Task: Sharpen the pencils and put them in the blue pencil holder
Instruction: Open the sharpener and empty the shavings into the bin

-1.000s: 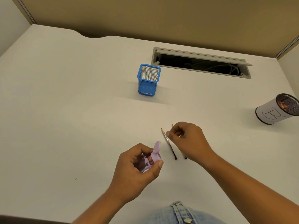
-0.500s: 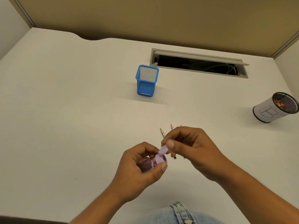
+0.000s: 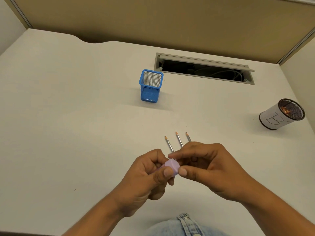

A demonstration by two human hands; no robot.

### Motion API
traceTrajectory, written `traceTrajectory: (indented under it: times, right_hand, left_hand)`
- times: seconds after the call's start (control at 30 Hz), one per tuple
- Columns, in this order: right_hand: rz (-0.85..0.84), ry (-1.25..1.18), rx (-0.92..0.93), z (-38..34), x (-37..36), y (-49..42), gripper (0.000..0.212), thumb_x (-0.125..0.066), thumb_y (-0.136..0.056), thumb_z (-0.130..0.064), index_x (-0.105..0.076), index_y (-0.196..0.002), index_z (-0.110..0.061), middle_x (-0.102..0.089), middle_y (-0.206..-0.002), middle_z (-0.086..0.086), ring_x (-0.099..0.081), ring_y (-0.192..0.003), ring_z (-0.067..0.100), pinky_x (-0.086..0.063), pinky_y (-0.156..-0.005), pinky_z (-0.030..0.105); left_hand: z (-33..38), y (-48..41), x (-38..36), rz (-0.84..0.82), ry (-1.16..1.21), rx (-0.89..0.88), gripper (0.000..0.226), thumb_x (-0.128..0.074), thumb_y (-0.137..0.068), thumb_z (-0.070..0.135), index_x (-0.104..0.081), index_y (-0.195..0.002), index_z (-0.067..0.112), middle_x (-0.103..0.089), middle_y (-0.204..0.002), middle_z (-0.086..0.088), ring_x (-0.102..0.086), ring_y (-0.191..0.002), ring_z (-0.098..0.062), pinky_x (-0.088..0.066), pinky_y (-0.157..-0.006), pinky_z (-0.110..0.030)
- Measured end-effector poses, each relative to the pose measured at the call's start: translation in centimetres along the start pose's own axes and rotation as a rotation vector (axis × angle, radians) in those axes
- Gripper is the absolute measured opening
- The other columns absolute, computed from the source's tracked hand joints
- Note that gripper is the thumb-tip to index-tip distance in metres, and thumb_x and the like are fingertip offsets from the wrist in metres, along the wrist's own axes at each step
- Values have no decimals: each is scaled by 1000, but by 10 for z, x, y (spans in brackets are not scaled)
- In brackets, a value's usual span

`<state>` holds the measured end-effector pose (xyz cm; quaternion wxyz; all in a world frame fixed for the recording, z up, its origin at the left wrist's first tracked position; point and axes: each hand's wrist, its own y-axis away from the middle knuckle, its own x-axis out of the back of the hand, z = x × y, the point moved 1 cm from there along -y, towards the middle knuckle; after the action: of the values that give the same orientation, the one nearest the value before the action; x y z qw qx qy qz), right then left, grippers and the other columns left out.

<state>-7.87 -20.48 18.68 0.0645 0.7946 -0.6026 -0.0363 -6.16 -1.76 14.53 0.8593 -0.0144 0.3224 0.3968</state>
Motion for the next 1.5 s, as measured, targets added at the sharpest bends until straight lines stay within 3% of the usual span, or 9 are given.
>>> traceTrajectory:
  times: [0.3, 0.47, 0.63, 0.87, 1.0, 1.1, 1.27, 1.4, 1.5]
  right_hand:
    - [13, 244, 72, -10, 1, 13, 28, -81, -79, -16, -76, -106, -23, -72, -99, -3, -70, -87, 26, -55, -72, 24]
    - [199, 265, 150, -9, 5, 25, 19, -80, -73, -17, -73, -91, -22, -73, -85, -5, -69, -67, 16, -53, -64, 17]
    - [194, 279, 147, 7, -3, 31, 33, -80, -73, -9, -76, -96, -32, -71, -85, -6, -70, -69, 16, -54, -64, 18]
    - [309, 205, 40, 22, 48, 44, 24, -81, -78, -22, -75, -101, -29, -76, -95, -6, -73, -82, 18, -59, -70, 23]
    - [404, -1, 7, 31, 73, 49, 21, -77, -81, -27, -69, -99, -19, -75, -85, 5, -71, -69, 22, -58, -63, 26]
    - [471, 148, 47, 36, 87, 51, 18, -67, -90, -37, -62, -96, -20, -71, -76, -3, -65, -59, 12, -53, -55, 24]
    - [635, 575, 165, 38, 112, 56, 18, -56, -89, -42, -50, -83, -26, -61, -64, -12, -56, -53, 10, -41, -46, 19]
    - [701, 791, 246, 39, 132, 61, 21, -51, -92, -39, -45, -79, -23, -57, -56, -7, -54, -48, 11, -43, -43, 33]
    - [736, 788, 277, 41, 147, 63, 21, -49, -92, -36, -42, -77, -24, -51, -52, -9, -48, -45, 11, -39, -41, 27]
  left_hand:
    - [-1, -3, -7, -3, -110, -8, 45, -84, -65, 55, -63, -81, 19, -63, -61, 4, -28, -42, -9, -21, -43, -20]
    - [-5, -12, -10, 198, -156, -54, 60, -67, -66, 75, -68, -88, 19, -64, -79, -7, -45, -54, -16, -35, -46, -22]
    - [-17, -30, -27, 266, -40, -27, 60, -47, -78, 66, -68, -92, 11, -67, -90, -12, -63, -76, -35, -46, -68, -41]
    - [-11, -56, -52, 184, -652, -226, 33, -61, -79, 60, -65, -93, 31, -68, -70, 16, -55, -53, -1, -42, -50, -9]
    - [-16, -70, -68, 91, -1364, -343, 64, -75, -65, 67, -48, -117, 42, -62, -102, 27, -51, -68, 0, -36, -60, -5]
    - [-27, -84, -95, 134, -1563, -384, 60, -78, -72, 55, -41, -116, 38, -58, -94, 21, -40, -64, -2, -28, -58, -5]
    - [-42, -113, -138, 302, -1526, -268, 33, -70, -75, 46, -41, -90, 42, -59, -74, 21, -54, -56, -4, -35, -48, -14]
    - [-59, -140, -160, 297, -1177, -221, 15, -51, -81, 39, -41, -74, 48, -59, -69, 21, -54, -63, 2, -30, -43, -12]
    - [-68, -157, -174, 281, -968, -237, 20, -49, -84, 32, -45, -69, 45, -60, -70, 23, -51, -58, 0, -37, -47, -14]
